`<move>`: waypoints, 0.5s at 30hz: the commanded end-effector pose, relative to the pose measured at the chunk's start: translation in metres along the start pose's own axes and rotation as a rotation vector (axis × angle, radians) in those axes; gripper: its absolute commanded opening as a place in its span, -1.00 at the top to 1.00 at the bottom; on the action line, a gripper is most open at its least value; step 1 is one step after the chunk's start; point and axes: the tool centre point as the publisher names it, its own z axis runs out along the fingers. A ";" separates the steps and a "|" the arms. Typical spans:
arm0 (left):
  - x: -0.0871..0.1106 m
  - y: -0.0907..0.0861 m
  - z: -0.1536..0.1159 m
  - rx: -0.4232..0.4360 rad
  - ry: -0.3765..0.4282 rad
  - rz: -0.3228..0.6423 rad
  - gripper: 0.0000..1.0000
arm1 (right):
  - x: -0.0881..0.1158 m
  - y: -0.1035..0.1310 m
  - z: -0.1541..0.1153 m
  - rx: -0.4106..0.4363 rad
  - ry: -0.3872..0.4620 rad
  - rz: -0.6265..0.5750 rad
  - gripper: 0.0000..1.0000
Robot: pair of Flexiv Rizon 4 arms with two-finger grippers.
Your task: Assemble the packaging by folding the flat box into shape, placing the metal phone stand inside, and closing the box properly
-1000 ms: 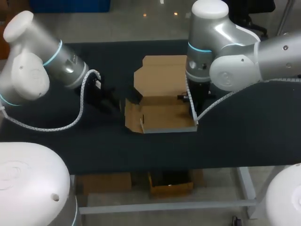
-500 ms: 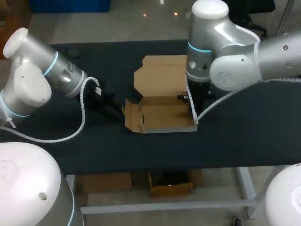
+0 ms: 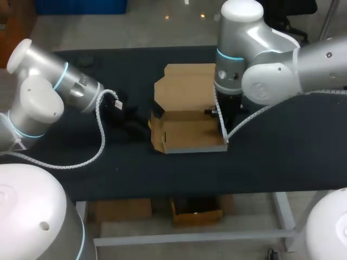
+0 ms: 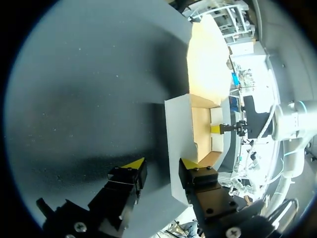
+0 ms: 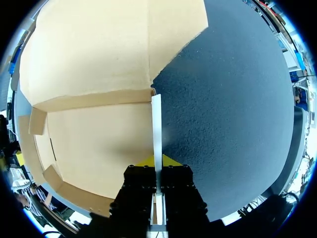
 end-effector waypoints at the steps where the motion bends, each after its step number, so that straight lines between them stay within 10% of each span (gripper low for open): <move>1: 0.008 0.000 0.003 -0.003 0.001 0.009 0.12 | 0.000 0.000 0.000 0.002 0.001 0.000 1.00; 15: 0.037 0.001 0.022 -0.031 -0.022 0.052 0.09 | 0.000 0.000 0.000 0.002 0.001 0.000 1.00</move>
